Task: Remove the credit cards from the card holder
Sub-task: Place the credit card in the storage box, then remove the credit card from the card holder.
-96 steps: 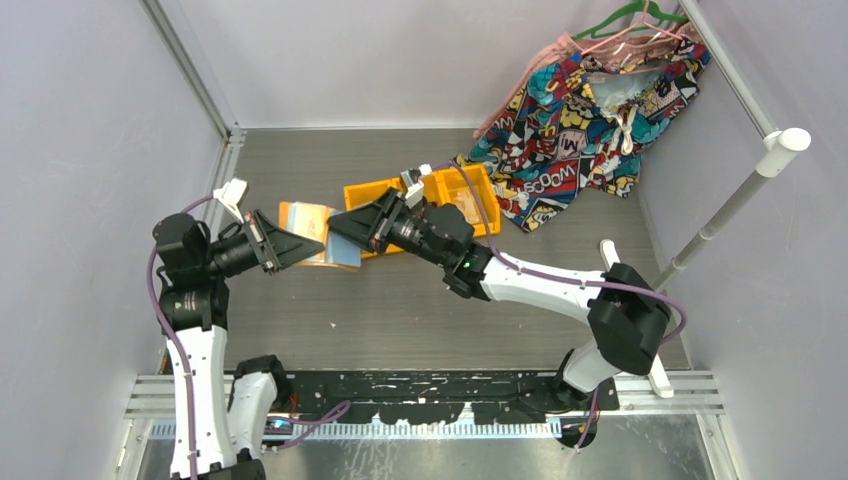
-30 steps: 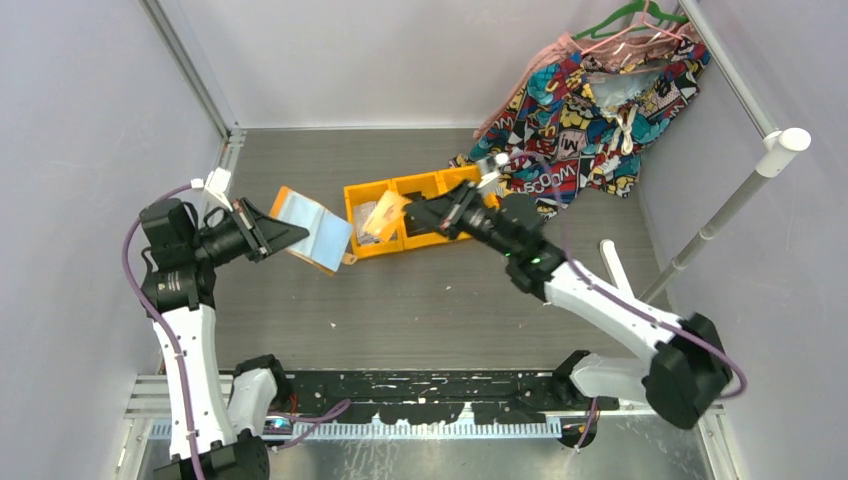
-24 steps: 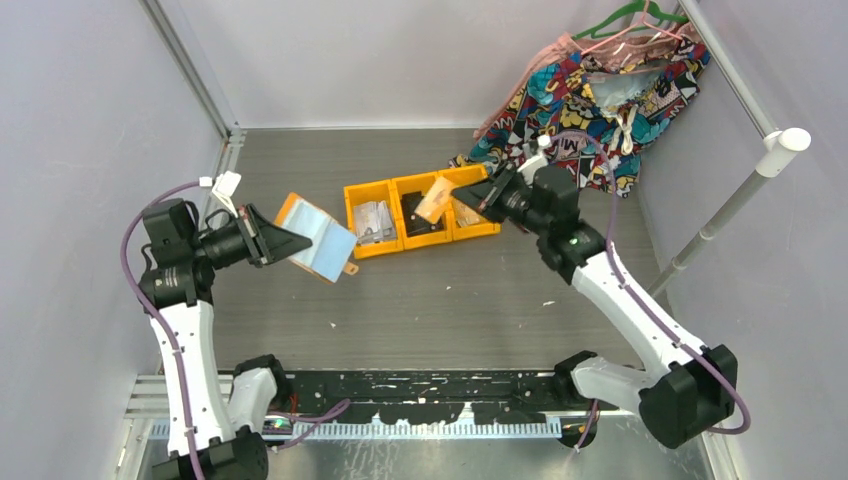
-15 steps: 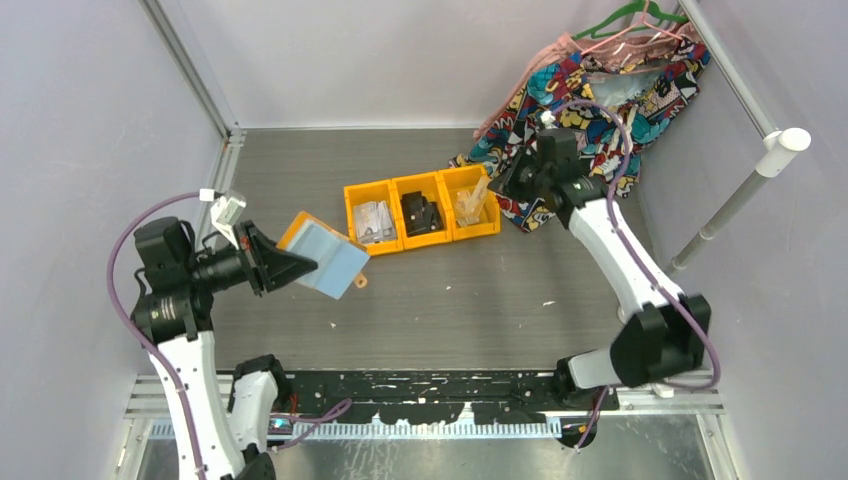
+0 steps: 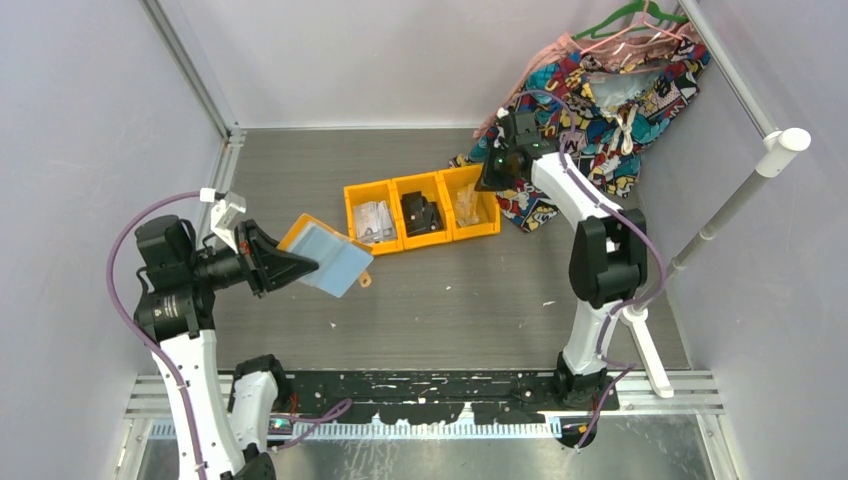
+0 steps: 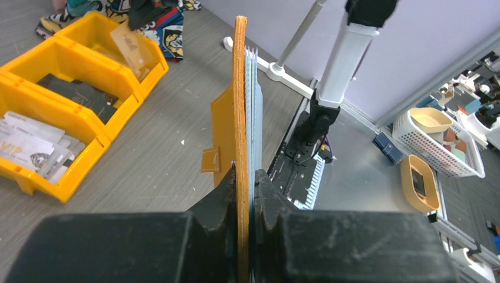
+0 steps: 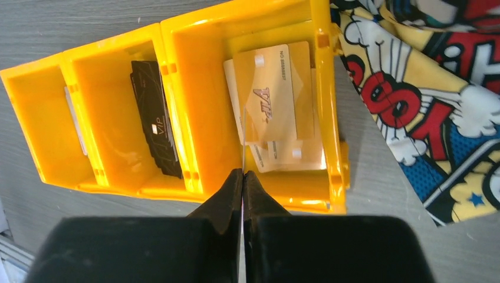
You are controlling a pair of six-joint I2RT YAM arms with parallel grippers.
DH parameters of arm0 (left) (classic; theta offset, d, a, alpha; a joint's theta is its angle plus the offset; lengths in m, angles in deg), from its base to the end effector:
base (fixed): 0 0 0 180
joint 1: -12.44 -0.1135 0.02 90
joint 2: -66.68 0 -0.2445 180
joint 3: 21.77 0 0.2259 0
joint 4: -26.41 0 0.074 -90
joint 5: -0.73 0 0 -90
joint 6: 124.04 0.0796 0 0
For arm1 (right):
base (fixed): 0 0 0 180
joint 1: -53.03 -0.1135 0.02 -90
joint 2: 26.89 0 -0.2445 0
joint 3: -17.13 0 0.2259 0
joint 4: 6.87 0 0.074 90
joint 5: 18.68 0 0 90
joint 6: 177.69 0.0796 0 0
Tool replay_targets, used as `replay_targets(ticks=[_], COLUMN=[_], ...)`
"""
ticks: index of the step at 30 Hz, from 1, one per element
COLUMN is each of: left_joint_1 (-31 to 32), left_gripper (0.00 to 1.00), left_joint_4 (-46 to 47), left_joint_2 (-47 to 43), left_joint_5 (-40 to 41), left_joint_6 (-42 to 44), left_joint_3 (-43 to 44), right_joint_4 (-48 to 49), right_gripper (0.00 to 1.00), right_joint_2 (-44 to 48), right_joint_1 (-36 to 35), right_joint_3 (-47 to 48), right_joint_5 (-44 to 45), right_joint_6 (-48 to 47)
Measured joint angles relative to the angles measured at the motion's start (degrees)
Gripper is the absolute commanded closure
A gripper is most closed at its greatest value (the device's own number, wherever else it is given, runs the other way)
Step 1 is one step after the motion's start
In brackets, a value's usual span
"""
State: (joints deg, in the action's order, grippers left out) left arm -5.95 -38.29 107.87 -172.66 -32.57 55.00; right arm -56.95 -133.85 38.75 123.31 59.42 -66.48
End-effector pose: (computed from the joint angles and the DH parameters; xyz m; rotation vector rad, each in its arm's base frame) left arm 0.1126 -0.0459 0.3655 0.5843 1.6808 -1.2236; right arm 0.3963 0.1178 0.2265 0.0587 2.5043 0.5197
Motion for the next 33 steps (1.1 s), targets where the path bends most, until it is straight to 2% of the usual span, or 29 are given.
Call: replay_targets(ticks=[1, 3, 8, 11, 12, 15, 18, 23, 26, 28, 33], left_joint_1=[0.02, 0.2, 1.51, 3.1, 4.11, 8.26, 12.79, 15.74, 15.76, 15.78, 15.87], left_gripper=[0.98, 0.98, 0.94, 0.92, 0.92, 0.91, 0.9, 0.9, 0.9, 0.91, 0.91], left_joint_4=[0.2, 0.72, 2.6, 3.21, 3.28, 3.3, 3.3, 3.32, 3.32, 3.21, 3.21], left_joint_2=[0.04, -0.09, 0.13, 1.07, 1.42, 2.45, 3.82, 5.62, 6.34, 6.25, 4.98], left_joint_5=[-0.68, -1.75, -2.34, -1.7, -1.25, 0.87, 3.17, 5.77, 6.88, 7.02, 6.91], left_joint_6=[0.33, 0.7, 0.44, -0.5, -1.07, -2.99, -4.42, -5.66, -5.77, -5.79, -5.79], left_joint_3=[0.0, 0.0, 0.0, -0.04, -0.09, -0.2, -0.2, -0.2, -0.2, -0.2, -0.2], right_joint_4=[0.11, 0.35, 2.71, 5.73, 7.21, 18.32, 35.95, 57.77, 60.28, 60.13, 60.17], right_gripper=[0.63, 0.47, 0.21, 0.02, 0.01, 0.01, 0.01, 0.01, 0.01, 0.07, 0.36], right_joint_2=[-1.05, -3.5, -3.04, 3.15, 6.08, 16.57, 26.18, 30.1, 30.05, 30.05, 29.2], right_joint_1=[0.0, 0.0, -0.33, -1.01, -1.36, -3.67, -10.51, -25.83, -31.63, -33.83, -36.89], right_joint_3=[0.68, 1.95, -0.35, -4.17, -5.31, -10.91, -17.46, -24.76, -28.41, -29.46, -29.75], right_joint_5=[-0.61, -1.88, -4.15, -6.05, -7.43, -14.1, -22.12, -32.35, -33.59, -32.87, -27.12], right_joint_6=[-0.24, -0.57, 0.26, 1.64, 2.56, 7.28, 15.1, 25.24, 27.26, 27.23, 28.81])
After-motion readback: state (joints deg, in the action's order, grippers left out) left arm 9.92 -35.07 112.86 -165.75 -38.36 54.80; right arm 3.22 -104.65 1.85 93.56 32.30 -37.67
